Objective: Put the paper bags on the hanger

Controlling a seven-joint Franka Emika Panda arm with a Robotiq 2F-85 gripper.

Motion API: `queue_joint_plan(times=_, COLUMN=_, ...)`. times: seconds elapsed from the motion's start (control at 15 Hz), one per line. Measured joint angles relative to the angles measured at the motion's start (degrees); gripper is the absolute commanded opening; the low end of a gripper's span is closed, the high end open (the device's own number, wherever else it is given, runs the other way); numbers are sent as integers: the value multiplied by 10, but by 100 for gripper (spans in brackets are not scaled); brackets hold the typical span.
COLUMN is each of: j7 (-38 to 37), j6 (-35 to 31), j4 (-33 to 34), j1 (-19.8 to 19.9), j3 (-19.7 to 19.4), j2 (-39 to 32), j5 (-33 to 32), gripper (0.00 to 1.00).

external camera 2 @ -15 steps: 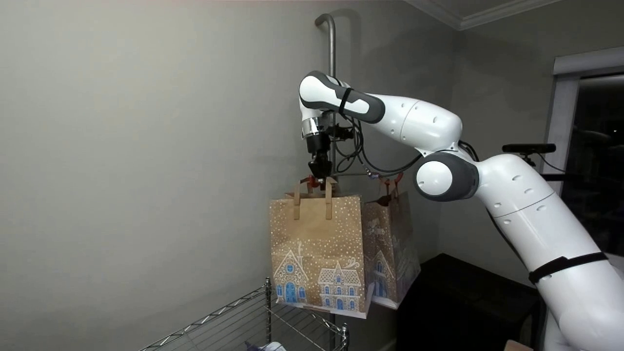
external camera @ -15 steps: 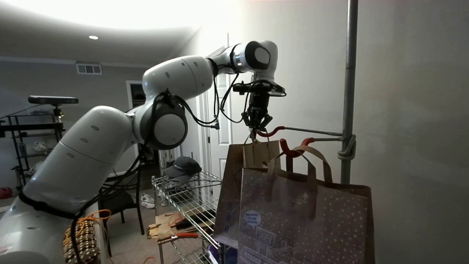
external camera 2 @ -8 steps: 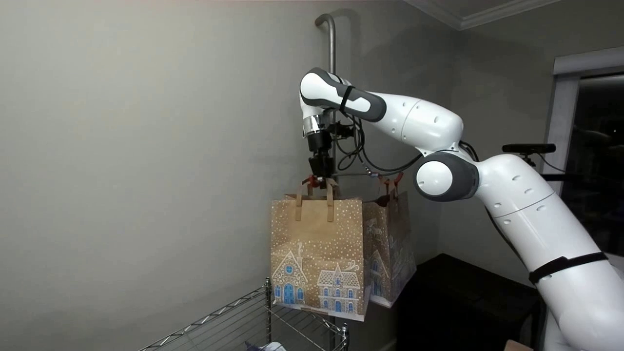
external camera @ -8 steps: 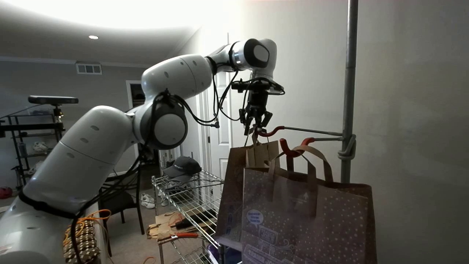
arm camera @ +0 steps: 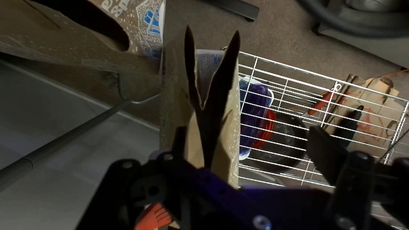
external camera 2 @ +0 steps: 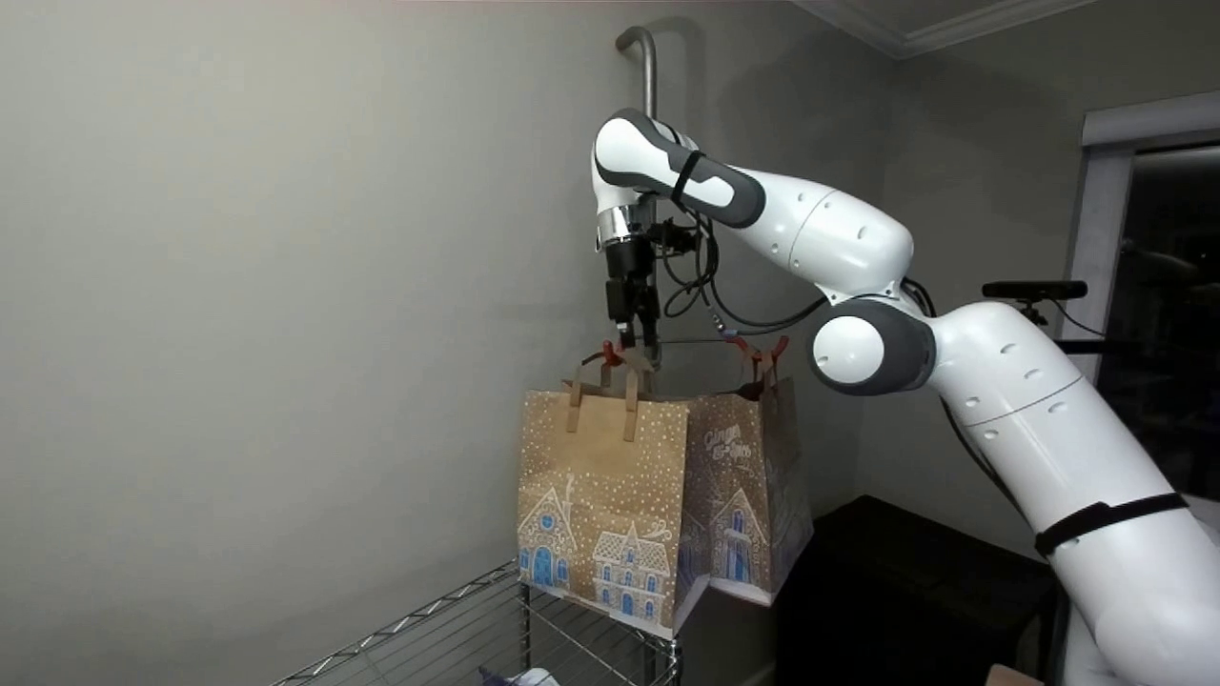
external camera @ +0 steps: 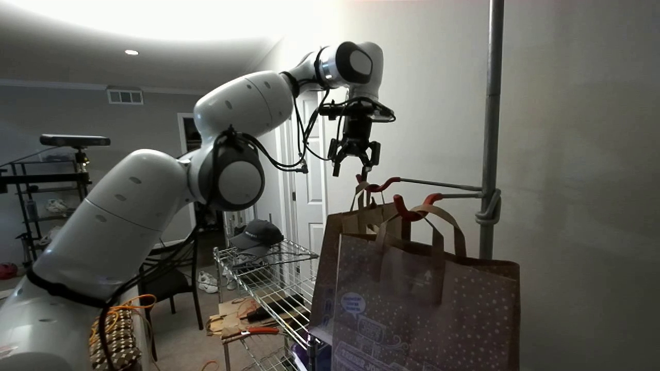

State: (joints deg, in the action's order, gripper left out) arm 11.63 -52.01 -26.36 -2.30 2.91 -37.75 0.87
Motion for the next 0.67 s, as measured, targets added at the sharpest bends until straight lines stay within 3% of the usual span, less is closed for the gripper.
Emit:
queue_joint_plan(times=0.27, j7=-1, j6=36, j4=51, j1=-32, j3=-4, j2=6, j5=-18, gripper=100)
queue_joint_plan(times=0.67, j7=-84, j6=48, j4=59, j1=-141, j3=-21, j2=48, j5=-74, gripper=100)
